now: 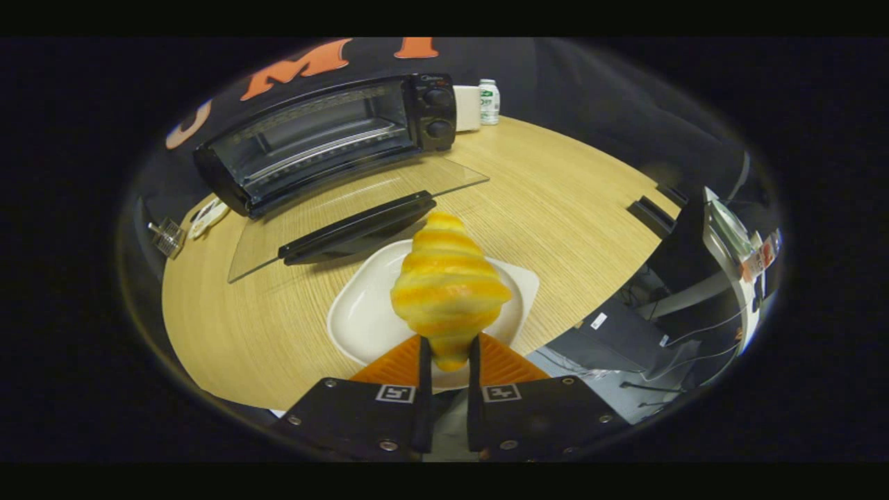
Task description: Open the toaster oven, put the food inside, and close the toaster oven door.
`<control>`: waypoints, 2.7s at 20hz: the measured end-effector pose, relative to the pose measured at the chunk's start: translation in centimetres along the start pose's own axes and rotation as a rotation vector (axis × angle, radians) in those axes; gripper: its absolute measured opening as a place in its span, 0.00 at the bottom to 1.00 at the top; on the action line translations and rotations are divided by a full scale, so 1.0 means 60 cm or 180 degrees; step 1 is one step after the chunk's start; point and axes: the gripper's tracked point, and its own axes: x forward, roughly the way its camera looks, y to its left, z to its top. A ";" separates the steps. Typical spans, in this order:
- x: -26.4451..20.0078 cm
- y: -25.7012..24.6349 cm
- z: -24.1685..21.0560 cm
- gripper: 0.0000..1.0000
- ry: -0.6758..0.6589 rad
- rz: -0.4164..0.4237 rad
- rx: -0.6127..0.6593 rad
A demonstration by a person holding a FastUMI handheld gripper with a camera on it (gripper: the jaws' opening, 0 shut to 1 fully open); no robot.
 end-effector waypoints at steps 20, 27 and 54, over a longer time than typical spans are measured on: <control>-0.110 0.076 0.223 0.20 -0.0639 0.0843 -0.0318; -0.076 0.206 0.246 0.20 -0.0397 0.1487 -0.0408; 0.024 0.401 0.340 0.19 -0.0082 0.2927 0.1036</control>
